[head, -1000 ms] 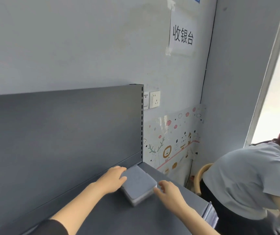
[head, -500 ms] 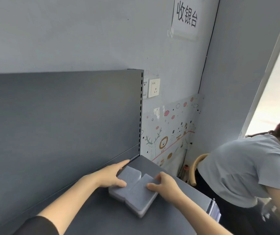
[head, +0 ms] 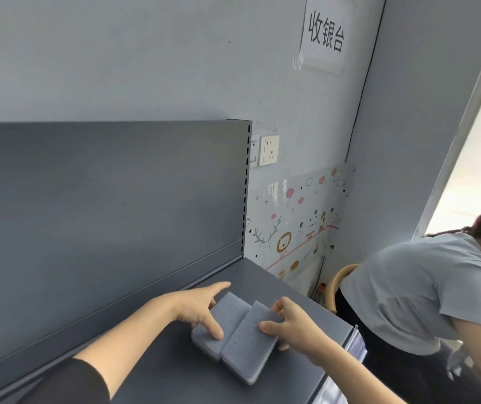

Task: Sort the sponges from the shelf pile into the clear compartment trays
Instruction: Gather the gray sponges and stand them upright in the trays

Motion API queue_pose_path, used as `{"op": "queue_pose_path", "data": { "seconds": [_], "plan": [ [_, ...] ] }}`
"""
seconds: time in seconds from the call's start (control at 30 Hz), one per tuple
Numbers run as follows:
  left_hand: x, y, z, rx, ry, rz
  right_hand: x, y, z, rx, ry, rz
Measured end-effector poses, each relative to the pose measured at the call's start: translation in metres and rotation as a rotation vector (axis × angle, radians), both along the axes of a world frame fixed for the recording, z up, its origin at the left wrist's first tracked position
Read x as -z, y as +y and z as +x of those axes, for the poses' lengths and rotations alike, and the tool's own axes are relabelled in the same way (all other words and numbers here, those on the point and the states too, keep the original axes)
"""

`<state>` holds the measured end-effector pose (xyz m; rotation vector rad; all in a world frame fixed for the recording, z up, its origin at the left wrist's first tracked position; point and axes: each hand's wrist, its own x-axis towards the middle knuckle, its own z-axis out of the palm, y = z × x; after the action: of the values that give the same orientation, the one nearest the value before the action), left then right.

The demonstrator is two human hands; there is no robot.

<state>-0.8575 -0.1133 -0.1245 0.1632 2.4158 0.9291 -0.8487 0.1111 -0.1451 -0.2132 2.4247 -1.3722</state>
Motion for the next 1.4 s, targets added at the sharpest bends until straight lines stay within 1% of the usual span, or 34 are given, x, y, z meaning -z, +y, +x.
{"op": "queue_pose_path", "data": {
  "seconds": [0.1,0.27,0.37,0.5,0.7,0.83,1.03,1.27,1.4],
  "plan": [
    [-0.006,0.003,0.013,-0.005,0.039,0.025,-0.004,0.002,0.011,-0.008,0.021,-0.057],
    [-0.022,0.003,0.034,-0.091,0.192,0.076,-0.014,0.01,0.031,-0.002,0.109,-0.112],
    [-0.035,0.003,0.05,-0.116,0.272,0.054,-0.022,0.016,0.042,0.008,0.173,-0.132],
    [-0.054,0.0,0.079,-0.202,0.372,0.044,-0.032,0.024,0.062,-0.004,0.241,-0.203],
    [-0.079,-0.008,0.13,-0.319,0.499,0.052,-0.037,0.024,0.098,-0.072,0.265,-0.34],
    [-0.095,-0.012,0.173,-0.369,0.572,0.043,-0.034,0.016,0.12,-0.134,0.255,-0.405],
    [-0.101,-0.025,0.242,-0.423,0.621,0.042,-0.039,-0.006,0.155,-0.237,0.247,-0.445],
    [-0.12,-0.05,0.334,-0.515,0.729,0.056,-0.067,-0.05,0.204,-0.425,0.277,-0.533],
    [-0.128,-0.076,0.395,-0.609,0.794,0.062,-0.081,-0.086,0.238,-0.53,0.277,-0.566]
  ]
}}
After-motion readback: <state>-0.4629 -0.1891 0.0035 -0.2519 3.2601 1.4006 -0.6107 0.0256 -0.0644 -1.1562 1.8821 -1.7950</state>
